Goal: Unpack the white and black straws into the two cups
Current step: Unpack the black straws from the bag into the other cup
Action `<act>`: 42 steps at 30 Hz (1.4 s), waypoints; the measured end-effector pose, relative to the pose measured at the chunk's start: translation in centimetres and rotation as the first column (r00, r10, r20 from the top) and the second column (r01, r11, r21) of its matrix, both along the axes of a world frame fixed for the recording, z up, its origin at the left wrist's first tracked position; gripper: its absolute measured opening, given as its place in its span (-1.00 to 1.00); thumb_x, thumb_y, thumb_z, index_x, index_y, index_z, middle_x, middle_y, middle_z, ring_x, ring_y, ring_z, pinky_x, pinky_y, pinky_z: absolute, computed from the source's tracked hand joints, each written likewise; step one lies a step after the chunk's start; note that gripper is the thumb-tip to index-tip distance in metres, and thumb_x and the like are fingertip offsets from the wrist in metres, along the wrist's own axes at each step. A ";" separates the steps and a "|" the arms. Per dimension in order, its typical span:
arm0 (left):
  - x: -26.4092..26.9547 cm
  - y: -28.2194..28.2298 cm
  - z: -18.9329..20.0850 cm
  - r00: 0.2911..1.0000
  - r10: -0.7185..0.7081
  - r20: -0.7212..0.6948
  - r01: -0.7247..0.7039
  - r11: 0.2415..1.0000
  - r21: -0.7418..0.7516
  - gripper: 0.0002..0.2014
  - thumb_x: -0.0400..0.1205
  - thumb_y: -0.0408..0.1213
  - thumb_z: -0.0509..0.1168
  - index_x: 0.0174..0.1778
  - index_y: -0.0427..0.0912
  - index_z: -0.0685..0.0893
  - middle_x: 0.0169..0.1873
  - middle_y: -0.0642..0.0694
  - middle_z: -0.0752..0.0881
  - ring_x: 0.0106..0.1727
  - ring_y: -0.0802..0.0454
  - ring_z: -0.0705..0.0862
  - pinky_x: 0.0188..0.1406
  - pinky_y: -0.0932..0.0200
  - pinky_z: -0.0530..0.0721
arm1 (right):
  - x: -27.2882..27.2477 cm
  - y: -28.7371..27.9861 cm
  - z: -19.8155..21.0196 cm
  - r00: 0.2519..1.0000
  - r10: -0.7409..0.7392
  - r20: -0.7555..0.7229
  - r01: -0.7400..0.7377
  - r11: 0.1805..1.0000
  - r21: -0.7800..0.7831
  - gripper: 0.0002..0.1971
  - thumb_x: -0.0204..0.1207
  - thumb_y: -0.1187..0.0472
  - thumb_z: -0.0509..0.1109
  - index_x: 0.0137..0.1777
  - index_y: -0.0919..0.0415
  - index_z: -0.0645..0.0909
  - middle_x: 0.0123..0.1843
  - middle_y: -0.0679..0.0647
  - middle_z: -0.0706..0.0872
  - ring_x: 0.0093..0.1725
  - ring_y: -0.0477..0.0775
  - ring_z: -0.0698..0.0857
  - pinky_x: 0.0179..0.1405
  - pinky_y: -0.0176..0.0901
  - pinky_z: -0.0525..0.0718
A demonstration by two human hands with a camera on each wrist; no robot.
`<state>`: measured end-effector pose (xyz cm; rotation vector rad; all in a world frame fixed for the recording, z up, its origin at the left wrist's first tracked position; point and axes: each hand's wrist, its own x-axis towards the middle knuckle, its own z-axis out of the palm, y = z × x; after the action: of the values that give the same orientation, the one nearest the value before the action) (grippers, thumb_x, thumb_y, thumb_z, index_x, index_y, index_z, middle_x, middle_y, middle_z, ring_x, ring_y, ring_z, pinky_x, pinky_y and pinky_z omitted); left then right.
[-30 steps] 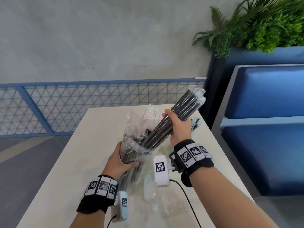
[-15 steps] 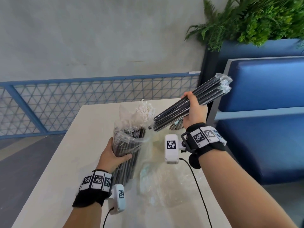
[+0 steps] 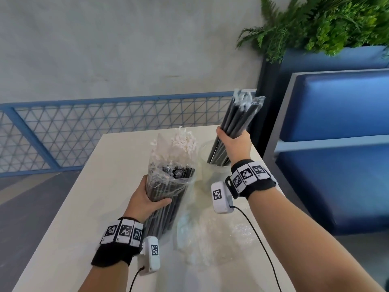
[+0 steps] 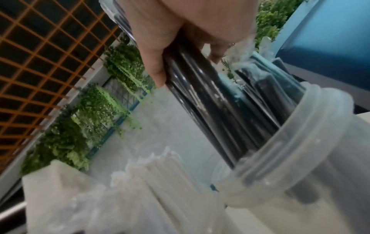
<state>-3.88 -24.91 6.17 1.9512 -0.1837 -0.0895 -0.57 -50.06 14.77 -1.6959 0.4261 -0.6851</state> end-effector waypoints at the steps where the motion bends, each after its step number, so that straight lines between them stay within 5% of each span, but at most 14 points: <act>1: 0.0 -0.1 0.0 1.000 -0.004 0.001 0.004 1.000 0.000 -0.32 0.28 -0.38 0.61 0.02 0.35 0.39 -0.01 0.29 0.62 0.02 0.45 0.57 -0.01 0.40 0.49 | 0.2 -0.1 -0.3 0.998 -0.028 -0.049 0.025 0.997 -0.077 -0.79 0.37 0.00 0.50 -0.12 0.08 0.62 -0.16 -0.01 0.74 0.02 0.11 0.71 0.41 0.18 0.42; 4: -0.1 -0.1 0.1 1.000 -0.007 0.003 0.007 1.000 0.006 -0.31 0.29 -0.38 0.60 0.05 0.35 0.37 -0.01 0.29 0.61 0.01 0.47 0.56 -0.02 0.43 0.48 | 0.5 -0.4 -0.7 0.986 -0.108 -0.125 0.087 0.982 -0.166 -0.73 0.41 -0.08 0.45 -0.14 0.14 0.64 -0.07 0.06 0.79 0.09 0.13 0.67 0.56 0.14 0.03; 7: 0.0 0.0 0.2 1.000 -0.010 0.003 0.010 1.000 0.012 -0.30 0.29 -0.36 0.60 0.04 0.37 0.35 0.00 0.31 0.60 0.02 0.47 0.55 0.02 0.38 0.48 | 0.6 -0.6 -1.4 0.979 -0.133 -0.151 0.095 0.967 -0.235 -0.70 0.40 -0.10 0.45 -0.22 0.15 0.61 -0.05 0.13 0.78 0.17 0.15 0.62 0.54 0.17 -0.07; 11: 0.0 0.0 0.3 1.000 -0.018 -0.001 0.018 1.000 0.013 -0.31 0.29 -0.37 0.60 0.06 0.34 0.36 0.00 0.32 0.59 0.02 0.48 0.54 0.04 0.34 0.48 | 0.8 -0.3 -3.5 0.971 -0.066 -0.231 -0.015 0.942 -0.336 -0.60 0.36 -0.15 0.46 -0.06 0.19 0.70 0.13 0.08 0.69 0.42 0.05 0.43 0.56 0.20 -0.23; 13: -0.1 0.0 0.3 1.000 -0.027 -0.001 0.027 1.000 0.014 -0.30 0.30 -0.38 0.59 0.07 0.33 0.34 -0.02 0.32 0.58 0.00 0.49 0.53 -0.01 0.38 0.47 | 0.7 -0.2 -3.3 0.979 -0.089 -0.184 0.026 0.946 -0.323 -0.58 0.32 -0.15 0.48 -0.06 0.22 0.68 0.11 0.08 0.69 0.36 0.08 0.49 0.57 0.20 -0.16; 17: -0.1 0.2 0.3 1.000 -0.027 -0.004 0.027 1.000 0.002 -0.31 0.30 -0.40 0.59 0.02 0.36 0.35 -0.02 0.32 0.59 -0.01 0.50 0.53 -0.09 0.51 0.45 | 0.4 0.1 -2.3 0.967 -0.248 0.048 0.253 0.942 -0.219 -0.42 0.20 0.01 0.62 0.16 0.26 0.57 0.23 0.18 0.50 0.27 0.20 0.43 0.43 0.18 0.35; 23: 0.0 0.3 0.2 1.000 -0.030 -0.002 0.030 1.000 0.007 -0.30 0.30 -0.40 0.59 0.02 0.38 0.34 -0.02 0.34 0.59 -0.14 0.72 0.56 -0.18 0.69 0.44 | 0.3 -0.3 -3.0 0.989 -0.142 0.042 0.144 0.988 -0.054 -0.25 0.25 0.13 0.63 0.43 0.04 0.37 0.53 0.15 0.17 0.34 -0.04 0.34 0.34 -0.30 0.32; 27: 0.2 0.5 -0.2 1.000 -0.024 -0.010 0.024 1.000 -0.003 -0.30 0.28 -0.41 0.60 0.04 0.35 0.39 0.00 0.26 0.64 -0.11 0.67 0.60 -0.06 0.51 0.49 | 1.3 -0.9 -3.6 0.975 -0.067 -0.213 0.024 0.980 -0.198 -0.48 0.33 0.13 0.56 0.20 0.38 0.51 0.26 0.28 0.59 0.22 0.25 0.62 0.23 -0.06 0.57; 33: 0.3 0.5 -0.2 0.999 -0.033 -0.010 0.033 0.999 0.001 -0.30 0.30 -0.42 0.59 0.09 0.31 0.37 -0.01 0.30 0.61 -0.12 0.65 0.60 -0.16 0.69 0.47 | 1.2 -0.8 -3.4 0.981 -0.012 -0.192 -0.028 0.978 -0.206 -0.68 0.40 0.25 0.49 0.08 0.38 0.54 0.05 0.27 0.71 0.02 0.19 0.66 -0.10 -0.23 0.47; 37: 0.3 0.5 -0.2 0.999 -0.029 -0.019 0.029 1.000 -0.011 -0.29 0.31 -0.41 0.59 0.18 0.23 0.36 -0.01 0.32 0.60 -0.08 0.62 0.57 -0.14 0.68 0.47 | 1.6 -1.0 -2.0 0.988 0.029 -0.153 -0.068 0.964 -0.256 -0.59 0.37 0.26 0.51 0.21 0.29 0.53 0.15 0.22 0.68 0.15 0.20 0.65 0.17 -0.06 0.59; 40: 0.3 0.5 -0.3 0.999 -0.027 -0.021 0.027 1.000 -0.015 -0.27 0.30 -0.39 0.59 0.23 0.17 0.36 0.02 0.30 0.61 0.02 0.51 0.56 0.00 0.50 0.49 | 1.0 -0.4 -1.3 0.983 -0.051 -0.174 -0.025 0.913 -0.407 -0.35 0.28 0.08 0.59 0.36 0.10 0.42 0.39 0.18 0.45 0.33 0.19 0.49 0.38 0.14 0.44; 42: 0.3 0.6 -0.3 1.000 -0.020 -0.022 0.019 1.000 -0.024 -0.27 0.30 -0.39 0.59 0.23 0.19 0.35 0.02 0.31 0.60 0.03 0.48 0.55 0.04 0.43 0.49 | -0.1 0.3 -0.8 0.990 -0.132 0.048 0.139 0.876 -0.461 -0.43 0.28 0.01 0.56 0.29 0.07 0.49 0.35 0.11 0.46 0.33 0.09 0.45 0.39 0.07 0.34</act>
<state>-3.60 -24.32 5.86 1.9246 -0.1887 -0.1211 -0.62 -49.75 13.99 -2.1250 0.3928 -0.9599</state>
